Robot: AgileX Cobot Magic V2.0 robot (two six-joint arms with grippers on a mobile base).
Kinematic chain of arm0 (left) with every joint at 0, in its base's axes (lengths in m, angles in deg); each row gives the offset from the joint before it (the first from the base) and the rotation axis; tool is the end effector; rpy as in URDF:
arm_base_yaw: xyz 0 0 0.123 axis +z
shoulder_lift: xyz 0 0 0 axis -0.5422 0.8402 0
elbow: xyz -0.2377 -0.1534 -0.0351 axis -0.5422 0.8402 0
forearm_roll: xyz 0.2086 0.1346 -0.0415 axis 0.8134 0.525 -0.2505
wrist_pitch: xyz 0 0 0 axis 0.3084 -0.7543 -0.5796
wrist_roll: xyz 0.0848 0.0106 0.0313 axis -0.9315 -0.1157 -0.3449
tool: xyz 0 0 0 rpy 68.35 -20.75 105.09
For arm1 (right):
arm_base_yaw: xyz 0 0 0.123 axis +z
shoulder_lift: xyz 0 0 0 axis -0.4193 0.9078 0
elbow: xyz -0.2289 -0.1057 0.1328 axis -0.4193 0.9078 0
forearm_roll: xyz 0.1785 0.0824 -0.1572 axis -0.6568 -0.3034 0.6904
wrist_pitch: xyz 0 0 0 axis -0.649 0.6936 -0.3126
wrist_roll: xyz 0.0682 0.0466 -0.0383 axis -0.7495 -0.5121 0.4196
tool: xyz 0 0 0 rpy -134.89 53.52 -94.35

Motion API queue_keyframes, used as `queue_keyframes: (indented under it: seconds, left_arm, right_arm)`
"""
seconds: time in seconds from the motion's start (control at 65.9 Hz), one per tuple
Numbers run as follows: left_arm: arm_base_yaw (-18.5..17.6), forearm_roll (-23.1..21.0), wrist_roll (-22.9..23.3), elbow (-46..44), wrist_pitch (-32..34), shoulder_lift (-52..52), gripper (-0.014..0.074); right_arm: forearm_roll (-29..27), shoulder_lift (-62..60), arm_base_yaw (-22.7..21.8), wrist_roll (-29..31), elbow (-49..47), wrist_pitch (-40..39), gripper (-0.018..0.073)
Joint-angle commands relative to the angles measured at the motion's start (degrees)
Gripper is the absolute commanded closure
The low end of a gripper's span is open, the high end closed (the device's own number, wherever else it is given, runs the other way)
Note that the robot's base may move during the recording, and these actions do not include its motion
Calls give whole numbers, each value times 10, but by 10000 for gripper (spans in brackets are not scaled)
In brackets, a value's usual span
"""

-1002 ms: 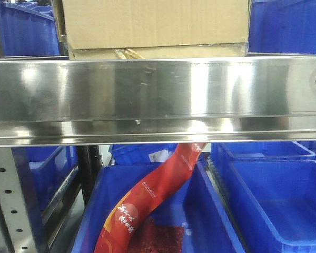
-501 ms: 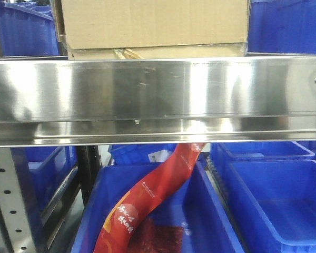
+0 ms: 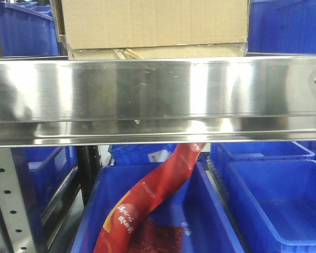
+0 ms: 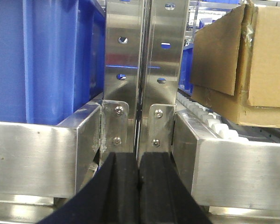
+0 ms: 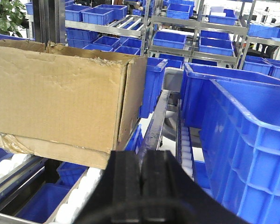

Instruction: Stack two boxes on right shelf middle

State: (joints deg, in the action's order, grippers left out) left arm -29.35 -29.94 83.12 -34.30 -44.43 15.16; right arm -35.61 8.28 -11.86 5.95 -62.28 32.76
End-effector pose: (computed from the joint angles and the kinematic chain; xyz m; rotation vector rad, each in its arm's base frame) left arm 0.0567 0.0037 0.2102 -0.0783 1.5138 0.0197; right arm 0.0999 0.0264 0.3544 -0.2603 1.5837 0.1552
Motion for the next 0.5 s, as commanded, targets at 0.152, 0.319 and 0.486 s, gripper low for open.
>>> queue_keyframes:
  seconds: [0.152, 0.319, 0.486]
  left_arm:
    - [2, -4, 0, -1, 11, -3, 708]
    - [2, -4, 0, -1, 11, -3, 708]
    - [2, -4, 0, -1, 11, -3, 708]
  right_arm:
    - [4, -2, -2, 1, 7, -16, 713]
    - [4, -33, -13, -2, 59, -64, 713]
    - [4, -102, -69, -35, 143, -78, 713]
